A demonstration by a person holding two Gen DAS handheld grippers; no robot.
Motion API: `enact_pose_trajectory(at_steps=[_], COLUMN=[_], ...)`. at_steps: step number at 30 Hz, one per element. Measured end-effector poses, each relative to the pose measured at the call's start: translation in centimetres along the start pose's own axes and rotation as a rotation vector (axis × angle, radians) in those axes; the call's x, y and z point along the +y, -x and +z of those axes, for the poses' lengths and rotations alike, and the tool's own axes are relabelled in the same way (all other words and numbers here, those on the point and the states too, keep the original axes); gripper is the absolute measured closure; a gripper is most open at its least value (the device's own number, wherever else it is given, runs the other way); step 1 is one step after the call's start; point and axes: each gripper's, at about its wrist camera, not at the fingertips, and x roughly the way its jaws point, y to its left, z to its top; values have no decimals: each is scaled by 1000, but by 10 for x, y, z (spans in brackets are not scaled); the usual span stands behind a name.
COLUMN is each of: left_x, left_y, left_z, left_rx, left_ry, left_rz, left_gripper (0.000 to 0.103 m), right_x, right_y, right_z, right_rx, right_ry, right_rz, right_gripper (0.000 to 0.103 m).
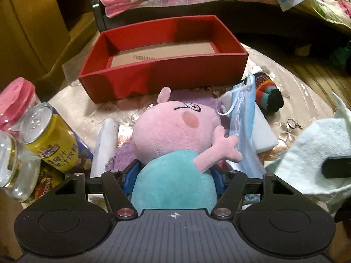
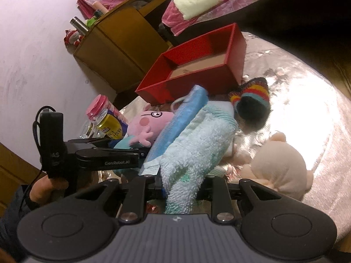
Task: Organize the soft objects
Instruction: 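Grasp the pink Peppa Pig plush with the left tool while the right tool holds the towel, then drop the plush into the red box with the left tool while the right tool drops the towel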
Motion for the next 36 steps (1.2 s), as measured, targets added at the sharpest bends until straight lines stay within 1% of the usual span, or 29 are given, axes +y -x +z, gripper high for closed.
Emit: enact_pose_trajectory(at_steps=[8, 13, 18, 22, 25, 29, 34, 36], left_x=[6, 10, 11, 13, 15, 21, 31, 33], left_y=[25, 44, 63, 70, 75, 80, 84, 81], left_z=[-5, -3, 1, 8, 16, 29, 56, 68], left_rx=[-62, -130, -210, -253, -281, -320, -376, -385], left_ry=[29, 57, 78, 105, 127, 162, 221, 234], left_rz=[27, 44, 71, 79, 82, 84, 73, 65], left_gripper=[39, 39, 39, 39, 39, 39, 39, 39], right_x=[18, 28, 41, 55, 65, 74, 82, 85], right_y=[-7, -7, -3, 4, 8, 7, 7, 5], right_z=[3, 4, 10, 18, 25, 40, 72, 87], right_rx=[-23, -54, -100, -162, -211, -254, -344, -383], right_ry=[56, 92, 115, 142, 162, 176, 189, 197], right_rz=[-29, -54, -53, -45, -54, -58, -64, -69], right_gripper=[103, 103, 103, 103, 103, 103, 103, 103])
